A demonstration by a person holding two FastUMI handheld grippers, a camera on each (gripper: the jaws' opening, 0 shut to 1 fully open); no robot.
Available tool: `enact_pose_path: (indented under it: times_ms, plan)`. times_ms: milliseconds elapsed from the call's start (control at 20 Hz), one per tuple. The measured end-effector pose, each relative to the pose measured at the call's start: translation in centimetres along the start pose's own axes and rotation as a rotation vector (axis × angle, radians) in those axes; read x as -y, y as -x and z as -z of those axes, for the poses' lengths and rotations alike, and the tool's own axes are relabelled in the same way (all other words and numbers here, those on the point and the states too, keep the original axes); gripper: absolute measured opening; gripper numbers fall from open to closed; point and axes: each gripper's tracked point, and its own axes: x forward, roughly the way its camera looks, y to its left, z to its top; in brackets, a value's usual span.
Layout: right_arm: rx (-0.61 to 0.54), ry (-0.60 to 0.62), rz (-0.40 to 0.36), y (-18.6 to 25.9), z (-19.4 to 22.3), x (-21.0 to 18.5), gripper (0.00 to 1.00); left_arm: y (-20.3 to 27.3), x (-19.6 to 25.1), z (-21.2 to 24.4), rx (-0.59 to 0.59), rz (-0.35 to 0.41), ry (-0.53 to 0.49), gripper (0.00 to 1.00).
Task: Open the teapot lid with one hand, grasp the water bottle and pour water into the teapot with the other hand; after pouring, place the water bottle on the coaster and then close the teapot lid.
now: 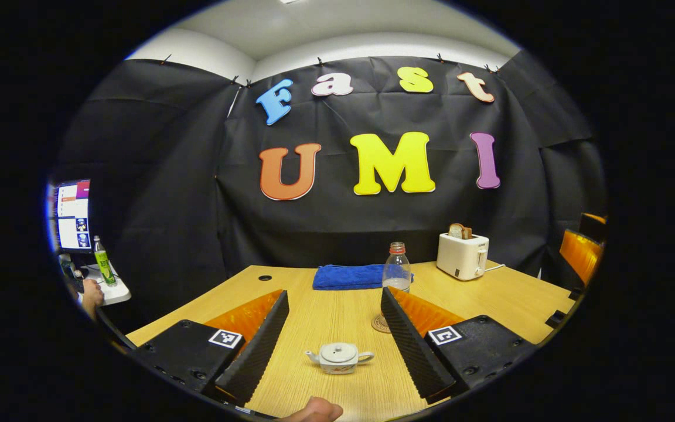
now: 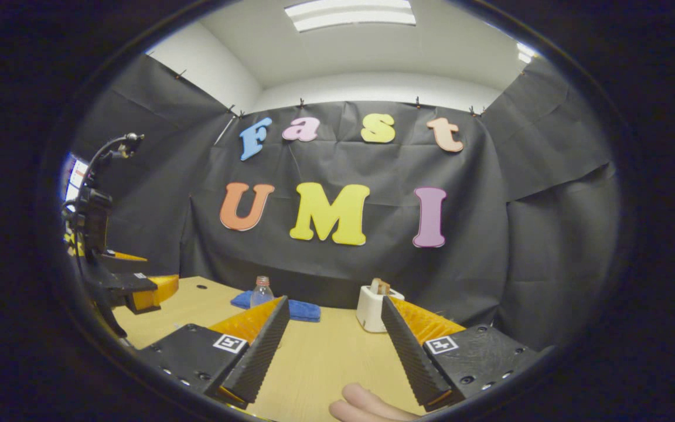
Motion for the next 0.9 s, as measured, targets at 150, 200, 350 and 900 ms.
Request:
enact_pose_path:
  times_ms: [150, 200, 350, 900]
  plan:
    - [-0.043, 0.023, 0.026, 0.8, 0.5, 0.3, 0.94, 2.1, 0.5, -1.9, 0.030, 0.027, 0.027, 0.96]
    - [-0.047, 0.021, 0.020, 0.7, 0.5, 0.0, 0.94, 2.7, 0.7, -2.4, 0.043, 0.036, 0.029, 0.99]
    - [-0.076, -0.009, -0.003, -0.1, 1.6, -0.4, 0.94, 3.5, 2.0, -2.9, 0.069, 0.063, 0.013, 0.99]
    - [-0.137, -0.076, 0.023, -1.2, 3.3, 1.0, 0.95, 1.9, 1.8, -0.7, 0.015, 0.022, 0.000, 0.99]
